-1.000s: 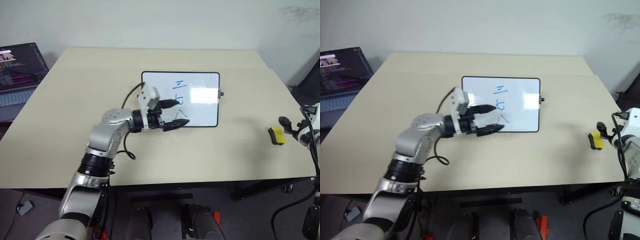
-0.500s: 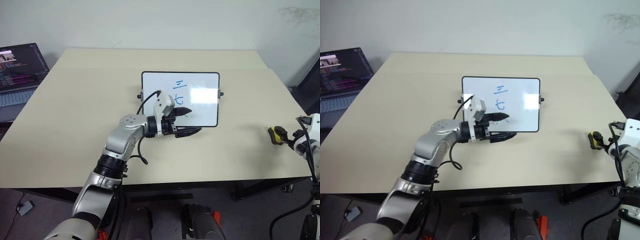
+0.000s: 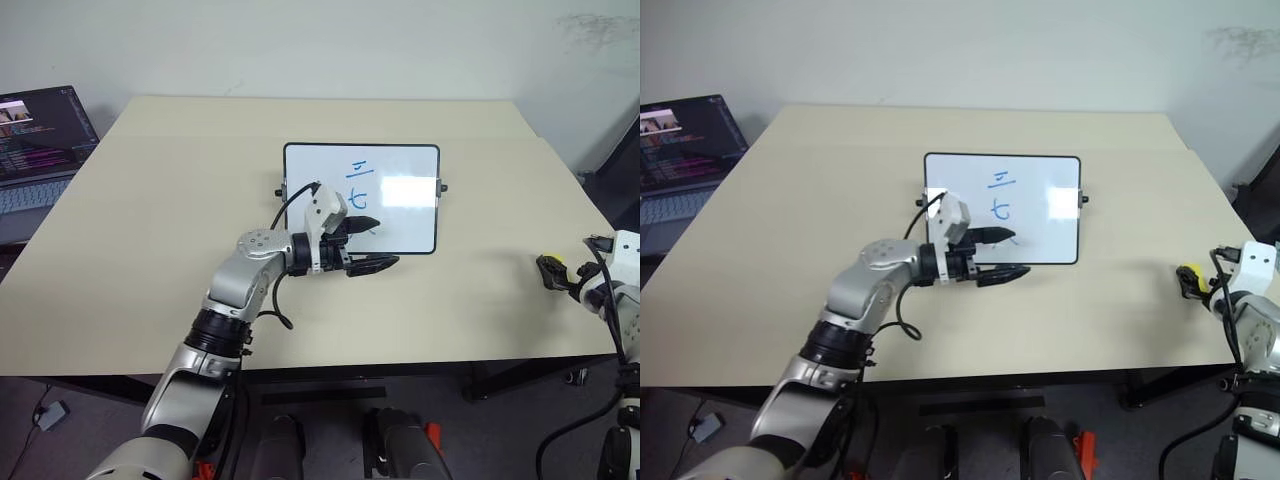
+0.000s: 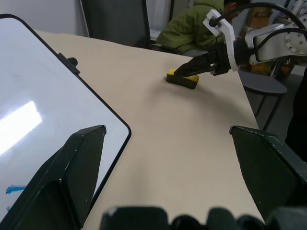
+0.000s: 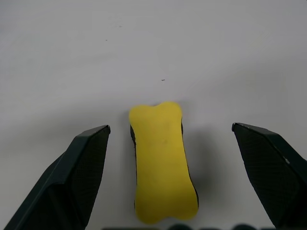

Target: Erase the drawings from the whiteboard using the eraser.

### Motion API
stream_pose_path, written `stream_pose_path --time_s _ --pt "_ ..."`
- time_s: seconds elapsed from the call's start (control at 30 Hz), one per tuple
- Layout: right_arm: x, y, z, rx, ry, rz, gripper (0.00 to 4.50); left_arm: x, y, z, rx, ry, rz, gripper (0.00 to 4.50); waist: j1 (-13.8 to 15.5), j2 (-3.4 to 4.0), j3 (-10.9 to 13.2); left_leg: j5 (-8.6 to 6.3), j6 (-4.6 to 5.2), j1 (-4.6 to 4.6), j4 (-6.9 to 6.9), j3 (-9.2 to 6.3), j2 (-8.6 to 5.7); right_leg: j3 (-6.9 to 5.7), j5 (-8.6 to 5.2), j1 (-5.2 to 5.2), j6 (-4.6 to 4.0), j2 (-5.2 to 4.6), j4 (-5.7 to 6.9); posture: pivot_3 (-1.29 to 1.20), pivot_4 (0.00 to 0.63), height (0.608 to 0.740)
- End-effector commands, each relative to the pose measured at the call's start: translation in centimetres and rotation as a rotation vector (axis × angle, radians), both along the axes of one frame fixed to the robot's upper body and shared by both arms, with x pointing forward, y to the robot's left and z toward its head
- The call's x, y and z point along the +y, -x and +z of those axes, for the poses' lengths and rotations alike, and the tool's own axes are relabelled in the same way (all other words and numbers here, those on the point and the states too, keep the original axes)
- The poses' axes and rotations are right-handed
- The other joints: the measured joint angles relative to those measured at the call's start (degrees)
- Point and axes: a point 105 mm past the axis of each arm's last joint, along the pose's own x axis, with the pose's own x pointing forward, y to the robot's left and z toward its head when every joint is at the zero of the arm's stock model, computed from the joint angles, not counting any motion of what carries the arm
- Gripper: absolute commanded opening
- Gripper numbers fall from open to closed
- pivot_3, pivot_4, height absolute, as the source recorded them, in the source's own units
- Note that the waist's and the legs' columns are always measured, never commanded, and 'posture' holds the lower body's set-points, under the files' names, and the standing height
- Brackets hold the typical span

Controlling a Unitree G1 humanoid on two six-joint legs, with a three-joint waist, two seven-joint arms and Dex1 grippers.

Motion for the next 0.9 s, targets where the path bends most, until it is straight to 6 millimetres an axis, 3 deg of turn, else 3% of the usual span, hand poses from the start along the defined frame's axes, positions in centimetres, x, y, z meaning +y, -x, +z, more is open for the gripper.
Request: stream_pose_path --time_s 0.03,0.27,0.37,0.63,0.9 --pt "-0.2 -0.4 1.2 -0.046 0.015 -0.001 4.47 0.1 0.0 1.1 -0.05 0.018 0.002 4.5 0.0 0.0 0.0 0.0 0.0 0.0 0.0 0.0 0.0 0.0 0.0 0.0 0.0 0.0 0.0 0.0 0.15 0.74" --pt "-0.2 -0.4 1.0 -0.037 0.008 0.004 4.47 0.1 0.2 1.1 -0.051 0.015 0.003 4.5 0.0 0.0 0.0 0.0 0.0 0.0 0.0 0.0 0.0 0.0 0.0 0.0 0.0 0.0 0.0 0.0 0.15 0.74" --pt "-0.3 -0.4 0.6 -0.024 0.011 0.001 3.88 0.1 0.2 1.1 -0.051 0.015 0.004 4.5 0.0 0.0 0.0 0.0 0.0 0.0 0.0 0.01 0.0 0.0 0.0 0.0 0.0 0.0 0.0 0.0 0.15 0.74" --pt "-0.3 -0.5 -0.3 -0.005 0.008 -0.009 1.12 0.4 0.0 1.4 -0.06 0.014 0.013 4.5 0.0 0.0 0.0 0.0 0.0 0.0 0.0 0.0 0.0 0.0 0.0 0.0 0.0 0.01 0.0 0.0 0.15 0.74" --pt "-0.5 -0.5 -0.4 -0.004 0.016 -0.016 0.97 0.5 0.0 1.5 -0.063 0.014 0.02 4.5 0.0 0.0 0.0 0.0 0.0 0.0 0.01 -0.01 0.0 0.01 0.0 0.02 0.0 0.01 0.0 0.0 0.15 0.74"
